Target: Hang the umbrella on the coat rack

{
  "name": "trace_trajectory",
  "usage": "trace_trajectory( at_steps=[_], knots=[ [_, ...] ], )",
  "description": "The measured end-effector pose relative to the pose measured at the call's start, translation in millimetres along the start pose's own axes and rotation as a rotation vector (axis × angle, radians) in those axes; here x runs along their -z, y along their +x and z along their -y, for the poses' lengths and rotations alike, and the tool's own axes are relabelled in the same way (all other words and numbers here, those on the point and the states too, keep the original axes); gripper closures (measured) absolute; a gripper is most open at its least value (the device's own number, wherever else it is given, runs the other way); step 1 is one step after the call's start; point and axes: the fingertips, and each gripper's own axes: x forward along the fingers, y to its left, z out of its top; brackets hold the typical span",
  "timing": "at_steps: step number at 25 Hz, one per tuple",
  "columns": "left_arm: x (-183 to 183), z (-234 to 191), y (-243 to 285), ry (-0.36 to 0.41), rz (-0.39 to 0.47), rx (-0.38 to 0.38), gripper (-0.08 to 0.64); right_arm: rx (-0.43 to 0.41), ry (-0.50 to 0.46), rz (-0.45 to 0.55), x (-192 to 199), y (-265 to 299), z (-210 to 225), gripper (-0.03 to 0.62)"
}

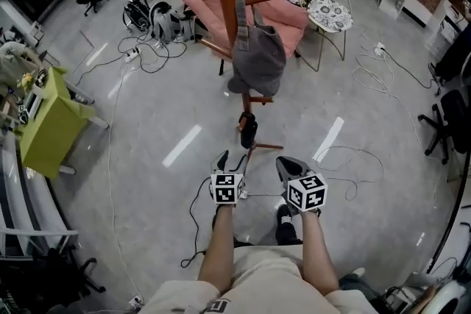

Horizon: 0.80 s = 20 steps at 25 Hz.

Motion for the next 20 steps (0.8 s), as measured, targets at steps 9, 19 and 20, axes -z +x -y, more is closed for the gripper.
trace_trajectory(
  at_steps=[9,19,20],
  knots=[
    [-41.1,25.3,-39.5,0.017,0.100,0.061,0.293,-0.014,-0.064,0.006,-26.2,18.4,6.2,0.588],
    [-52.2,20.8,-53.1,-0.023,0.170,0.030,0.310,-0.066,-0.162,-0.045,-27.9,26.0,-0.4,0.588],
    [-50.4,22.3,-53.5,-0.024,0.168,0.031,0.310,-0.071,-0.174,-0.051,-27.3,25.3,-0.9,0.588]
  ],
)
